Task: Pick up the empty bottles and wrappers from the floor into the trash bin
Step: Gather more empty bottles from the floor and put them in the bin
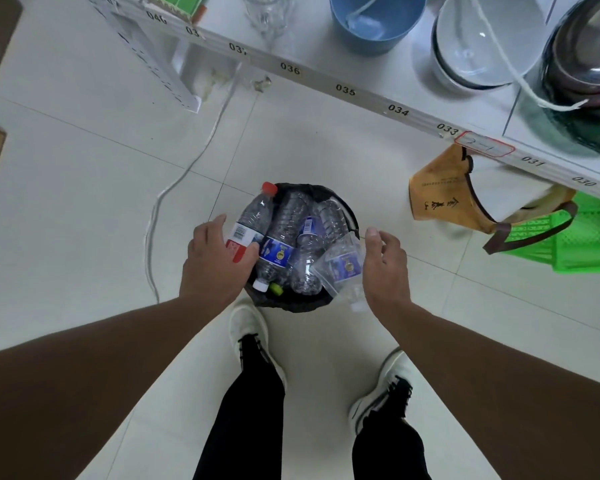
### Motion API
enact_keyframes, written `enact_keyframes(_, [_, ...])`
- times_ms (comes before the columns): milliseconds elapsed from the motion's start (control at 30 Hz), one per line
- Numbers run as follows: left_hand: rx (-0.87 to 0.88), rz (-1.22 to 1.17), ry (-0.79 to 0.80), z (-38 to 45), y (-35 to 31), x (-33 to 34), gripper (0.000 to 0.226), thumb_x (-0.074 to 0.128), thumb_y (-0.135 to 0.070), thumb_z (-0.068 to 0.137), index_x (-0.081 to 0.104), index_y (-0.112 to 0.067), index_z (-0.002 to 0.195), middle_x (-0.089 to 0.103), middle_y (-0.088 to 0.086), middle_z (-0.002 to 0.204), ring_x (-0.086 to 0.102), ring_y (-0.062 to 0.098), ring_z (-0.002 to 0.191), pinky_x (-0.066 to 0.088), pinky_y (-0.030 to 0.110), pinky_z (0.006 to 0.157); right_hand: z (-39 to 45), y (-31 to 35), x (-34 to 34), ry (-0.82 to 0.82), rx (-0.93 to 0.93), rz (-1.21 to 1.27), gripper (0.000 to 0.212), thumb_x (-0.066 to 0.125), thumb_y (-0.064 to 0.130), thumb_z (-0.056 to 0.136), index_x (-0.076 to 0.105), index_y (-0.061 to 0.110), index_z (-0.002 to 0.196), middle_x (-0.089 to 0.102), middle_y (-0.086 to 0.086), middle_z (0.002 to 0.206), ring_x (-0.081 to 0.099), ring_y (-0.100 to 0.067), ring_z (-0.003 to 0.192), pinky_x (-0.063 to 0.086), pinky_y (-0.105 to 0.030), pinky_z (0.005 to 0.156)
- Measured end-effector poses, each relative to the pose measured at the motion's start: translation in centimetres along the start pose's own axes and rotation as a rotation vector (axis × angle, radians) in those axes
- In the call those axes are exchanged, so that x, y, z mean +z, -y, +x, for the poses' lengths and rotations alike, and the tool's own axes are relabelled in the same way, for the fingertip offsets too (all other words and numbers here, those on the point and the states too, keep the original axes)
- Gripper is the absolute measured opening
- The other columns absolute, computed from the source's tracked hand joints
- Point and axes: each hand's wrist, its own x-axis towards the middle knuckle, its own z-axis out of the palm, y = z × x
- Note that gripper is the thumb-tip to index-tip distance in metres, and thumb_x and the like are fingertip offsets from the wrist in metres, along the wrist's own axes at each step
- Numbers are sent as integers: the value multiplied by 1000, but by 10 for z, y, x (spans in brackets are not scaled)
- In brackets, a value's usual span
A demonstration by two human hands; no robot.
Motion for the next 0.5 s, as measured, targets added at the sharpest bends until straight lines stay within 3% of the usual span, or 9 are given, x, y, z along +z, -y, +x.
enact_keyframes(100, [24,30,0,-4,-3,-11,86,56,-70,84,35,-29,157,45,5,155,49,31,139,49,53,103,-4,-3,-12,-20,-26,13,69,33,70,104,51,22,149,55,-5,142,54,-24,131,47,-47,111])
enact_keyframes(267, [196,134,40,-17,-27,-29,78,62,-61,88,39,-27,154,50,3,147,55,27,129,52,46,97,-11,-17,-49,-12,8,3,70,35,70,102,59,15,138,62,-15,130,62,-31,121,54,-53,105])
enact_keyframes(433, [430,220,133,-29,-82,-26,77,61,-62,91,40,-27,157,51,-1,145,54,23,128,55,44,99,-19,-45,-95,-118,39,76,57,40,63,103,66,14,112,62,-2,96,60,-19,89,51,-36,78])
enact_keyframes(500, [550,251,166,-36,-115,-17,78,62,-61,91,42,-24,157,52,1,147,53,23,130,54,45,103,-25,-66,-120,-189,71,87,54,44,58,105,70,10,113,66,-2,92,63,-19,85,50,-33,74])
